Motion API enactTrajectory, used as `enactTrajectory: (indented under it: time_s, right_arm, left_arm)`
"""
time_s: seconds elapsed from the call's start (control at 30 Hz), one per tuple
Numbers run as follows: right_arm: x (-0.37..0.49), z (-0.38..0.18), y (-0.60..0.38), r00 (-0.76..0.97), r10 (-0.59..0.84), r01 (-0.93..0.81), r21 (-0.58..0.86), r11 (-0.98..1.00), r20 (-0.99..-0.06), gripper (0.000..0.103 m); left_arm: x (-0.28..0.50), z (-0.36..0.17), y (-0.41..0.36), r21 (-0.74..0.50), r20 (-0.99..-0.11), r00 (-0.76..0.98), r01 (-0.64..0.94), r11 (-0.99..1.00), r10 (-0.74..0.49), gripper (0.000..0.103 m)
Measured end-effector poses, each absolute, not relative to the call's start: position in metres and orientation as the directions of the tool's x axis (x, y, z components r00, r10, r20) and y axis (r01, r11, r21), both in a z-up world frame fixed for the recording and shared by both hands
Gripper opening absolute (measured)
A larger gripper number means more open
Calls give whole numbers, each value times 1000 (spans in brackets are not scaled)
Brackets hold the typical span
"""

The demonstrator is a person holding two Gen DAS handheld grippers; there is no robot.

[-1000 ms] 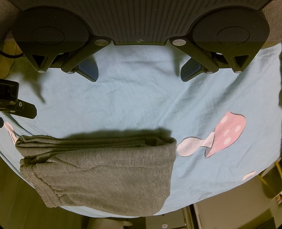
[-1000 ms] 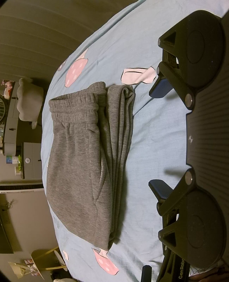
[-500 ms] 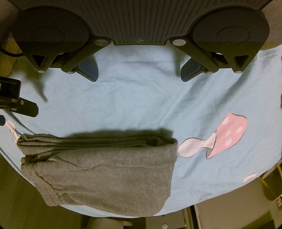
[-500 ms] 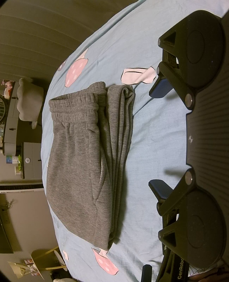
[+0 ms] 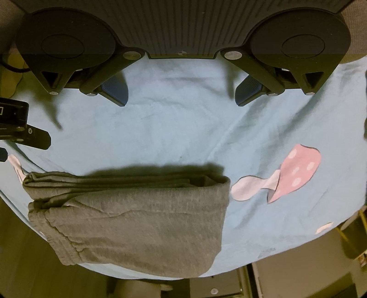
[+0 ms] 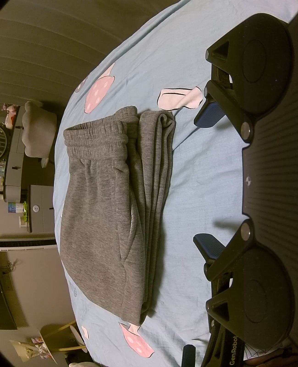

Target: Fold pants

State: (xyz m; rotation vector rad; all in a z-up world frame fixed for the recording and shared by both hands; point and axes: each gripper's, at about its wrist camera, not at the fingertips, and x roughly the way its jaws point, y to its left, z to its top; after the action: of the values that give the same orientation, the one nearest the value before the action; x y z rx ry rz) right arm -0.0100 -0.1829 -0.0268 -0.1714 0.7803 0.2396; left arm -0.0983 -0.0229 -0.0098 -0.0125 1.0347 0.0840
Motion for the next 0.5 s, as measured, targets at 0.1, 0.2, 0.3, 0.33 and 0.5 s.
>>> enactTrajectory:
  time_s: [0.1,0.2,0.3,0.33,0.5]
  right_arm:
    - [-10,-27,-183,686,150,-276,-64,959,-712,99]
    - [-10,-27,-183,686,150,-276,-64,959,-712,99]
    - [-10,-27,-183,686,150,-276,-64,959,-712,99]
    - [-10,-27,-183,686,150,-276,-64,959,-712,99]
    - [-10,-27,-184,686,151,-277,-64,959,-712,99]
  left_arm:
    - [-98,-10,-22,33,-860,506,-76,997,67,103]
    - [-97,-9,-23,37,-861,504,-76,996,71,103]
    - [-96,-10,-23,37,-863,501,-76,996,70,103]
    - [-96,-10,-23,38,-862,502,-75,996,71,103]
    - [-97,-10,-24,39,-863,502,-65,997,67,103]
